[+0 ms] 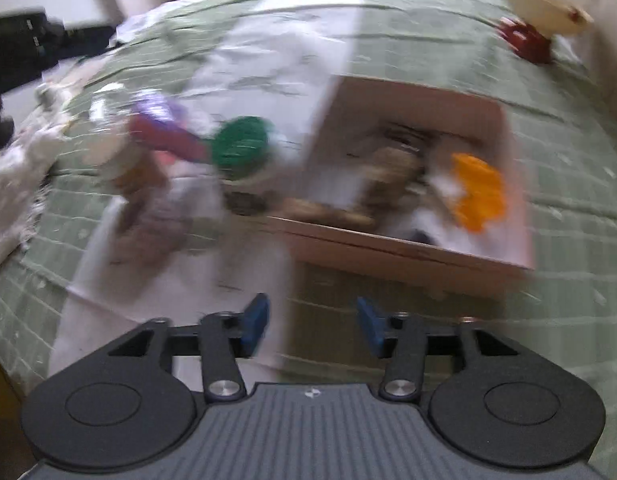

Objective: Organize soft objects
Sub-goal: 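Grasp the bagged purple sponge with the right tool while the left tool approaches the grey scrunchie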

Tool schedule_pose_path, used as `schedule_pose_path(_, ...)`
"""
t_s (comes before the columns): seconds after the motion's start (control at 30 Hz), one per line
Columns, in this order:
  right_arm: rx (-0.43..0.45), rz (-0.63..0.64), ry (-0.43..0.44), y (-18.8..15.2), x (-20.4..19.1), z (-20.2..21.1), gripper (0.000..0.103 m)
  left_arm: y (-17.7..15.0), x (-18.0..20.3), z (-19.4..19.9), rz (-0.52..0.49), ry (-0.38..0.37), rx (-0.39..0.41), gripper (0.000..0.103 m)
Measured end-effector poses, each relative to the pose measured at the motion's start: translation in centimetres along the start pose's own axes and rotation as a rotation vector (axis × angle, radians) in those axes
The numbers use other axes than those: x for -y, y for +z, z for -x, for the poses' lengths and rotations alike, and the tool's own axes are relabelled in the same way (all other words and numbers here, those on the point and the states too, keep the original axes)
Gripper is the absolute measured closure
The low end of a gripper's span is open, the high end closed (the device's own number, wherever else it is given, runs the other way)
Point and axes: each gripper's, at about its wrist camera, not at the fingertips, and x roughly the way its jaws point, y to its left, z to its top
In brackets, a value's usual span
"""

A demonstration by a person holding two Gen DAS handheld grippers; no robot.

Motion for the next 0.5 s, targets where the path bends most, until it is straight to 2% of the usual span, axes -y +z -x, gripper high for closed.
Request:
schedule_pose_path(0.1,0.047,0.125,0.011,1.1,-4.3,-1.4,0.036,-2.7,-2.9,0.7,0.010,0.046,-0.092,0.085)
schedule_pose_path(0.2,0.096,0.165,0.041,3.3,-7.5,-2.2,0.036,-4.7,-5.3,1.4,0.052,0.071,-0.137,0.085)
schedule_pose_path(0.27,0.142,0.233,0.014,5.3,-9.5,-2.7,0.036,-5.6,-6.5,1.7,0.083,0.068,-0.156,0.085)
schedule_pose_path(0.37,0.150,0.392,-0.051,7.3,-12.5,-4.7,0.036,-6.6,-8.1,2.2,0.109,0.069,-0.168,0.085)
schedule_pose_path(0.5,0.198,0.589,-0.129,8.3,-15.2,-7.6,0.036,-7.4,-8.8,2.3,0.136,0.062,-0.180,0.085)
